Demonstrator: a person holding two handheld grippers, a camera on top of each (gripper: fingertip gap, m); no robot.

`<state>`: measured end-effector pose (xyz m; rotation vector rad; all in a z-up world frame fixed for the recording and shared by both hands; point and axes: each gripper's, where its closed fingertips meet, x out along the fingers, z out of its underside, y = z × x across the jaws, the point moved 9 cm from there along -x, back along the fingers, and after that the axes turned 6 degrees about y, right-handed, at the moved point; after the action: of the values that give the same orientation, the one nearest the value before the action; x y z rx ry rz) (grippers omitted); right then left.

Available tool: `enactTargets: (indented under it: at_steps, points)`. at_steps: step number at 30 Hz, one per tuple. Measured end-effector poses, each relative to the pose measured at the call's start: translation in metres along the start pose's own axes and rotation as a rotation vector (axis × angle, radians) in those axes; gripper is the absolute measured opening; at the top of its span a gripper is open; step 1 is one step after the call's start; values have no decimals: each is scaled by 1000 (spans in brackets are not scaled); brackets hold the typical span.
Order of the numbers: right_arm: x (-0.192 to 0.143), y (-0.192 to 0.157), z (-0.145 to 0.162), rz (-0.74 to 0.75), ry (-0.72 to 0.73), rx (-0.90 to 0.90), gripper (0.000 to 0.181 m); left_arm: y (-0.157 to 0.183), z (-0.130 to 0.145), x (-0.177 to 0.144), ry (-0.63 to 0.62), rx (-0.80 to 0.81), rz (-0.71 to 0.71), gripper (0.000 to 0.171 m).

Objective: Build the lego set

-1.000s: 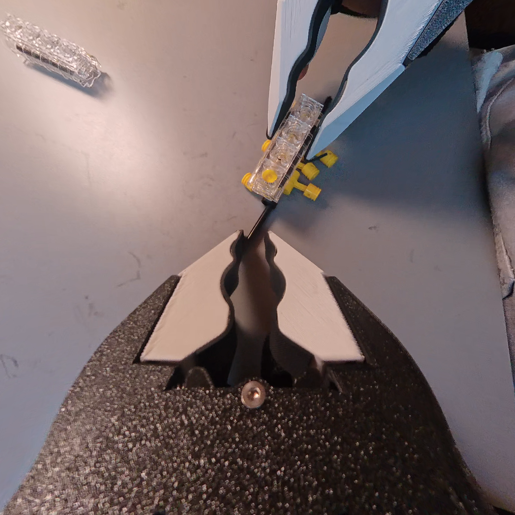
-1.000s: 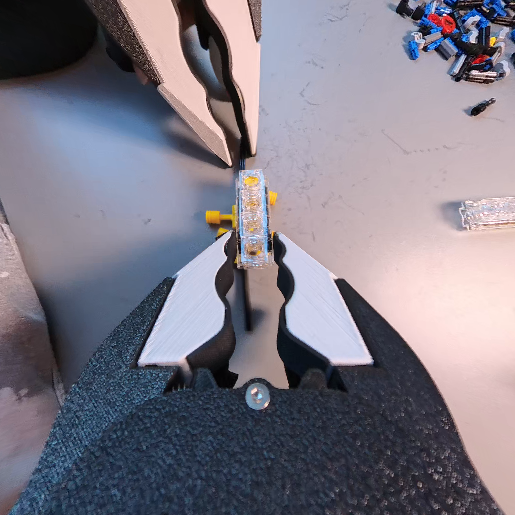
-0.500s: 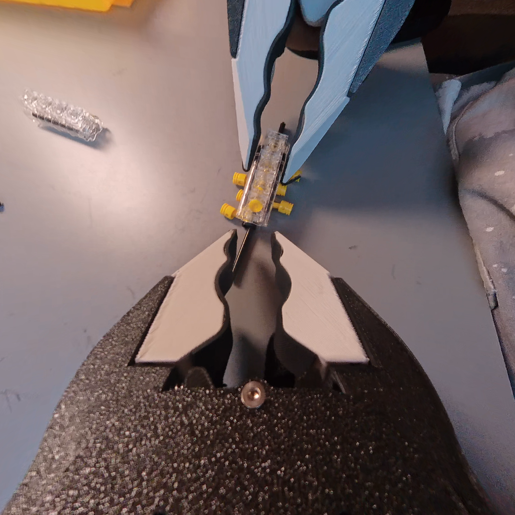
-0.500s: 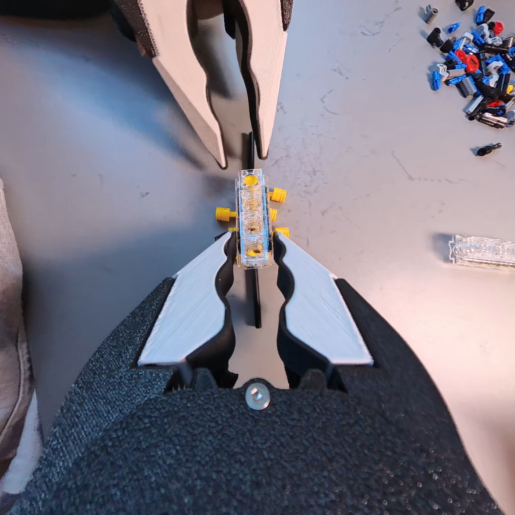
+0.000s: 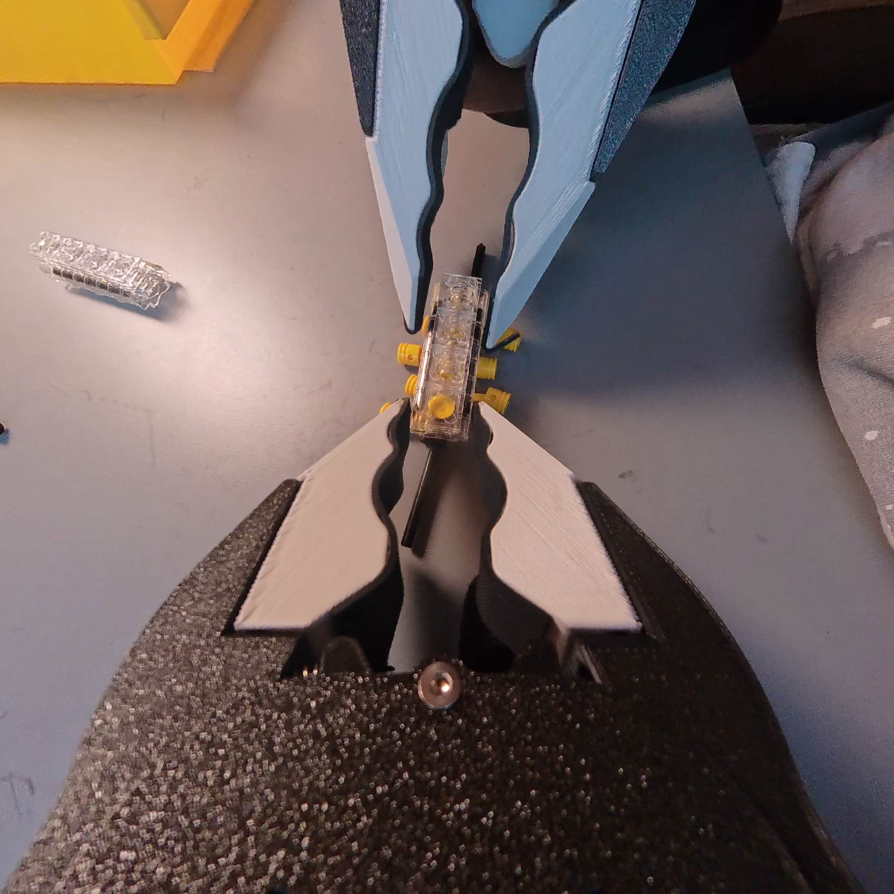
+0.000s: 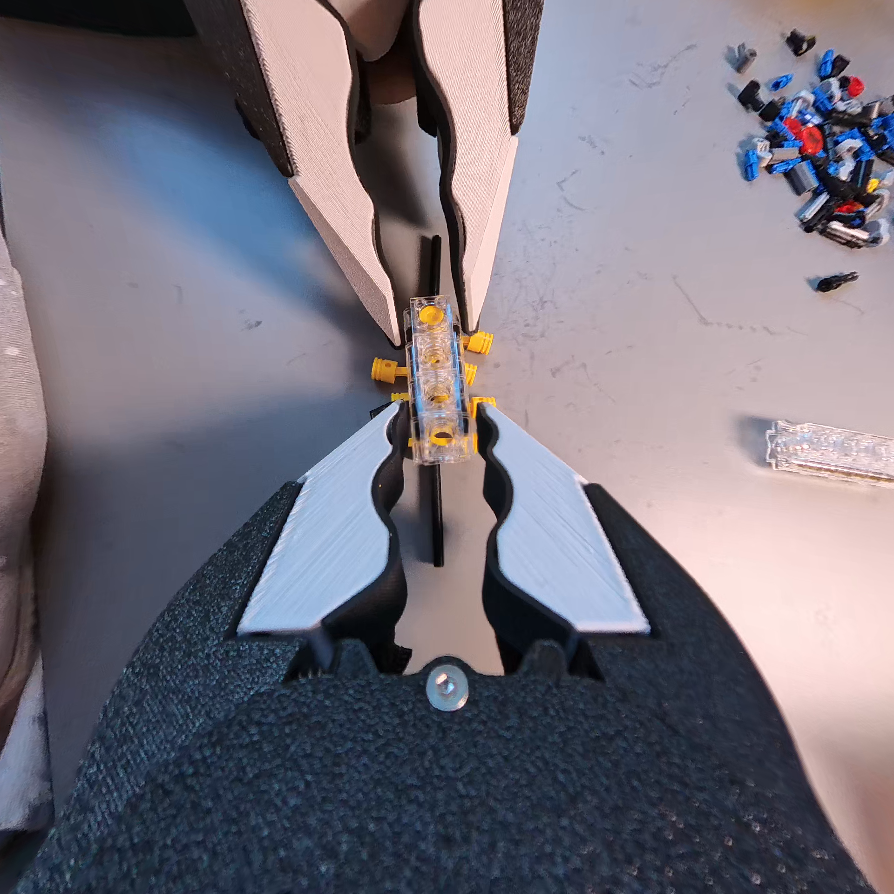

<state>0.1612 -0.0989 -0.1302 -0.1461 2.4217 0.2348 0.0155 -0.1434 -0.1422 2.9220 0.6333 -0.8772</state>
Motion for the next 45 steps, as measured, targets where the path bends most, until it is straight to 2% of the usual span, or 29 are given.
enactTargets:
  at_steps: [6,9,14,19,28,35,39,45]
  points:
    - [-21,-8,-9,30,80,-30,30,-4,2,-2,12,-73,-1,24]
    - [-21,-23,-11,16,85,-28,30,-12,4,-4,11,-188,-2,24]
    - [-7,-36,-7,35,73,5,29,-24,7,-8,29,-371,14,24]
    - [16,-35,-11,152,33,8,27,-28,10,-10,36,-466,22,24]
    - [35,-24,-16,282,-21,-158,21,-40,16,-15,53,-682,59,24]
    - [34,-20,-15,327,24,-214,22,-45,18,-18,49,-709,67,24]
    - [27,-14,-19,376,101,-166,21,-44,19,-20,42,-703,68,24]
    - [27,-8,-18,403,113,-162,19,-42,18,-21,40,-688,68,24]
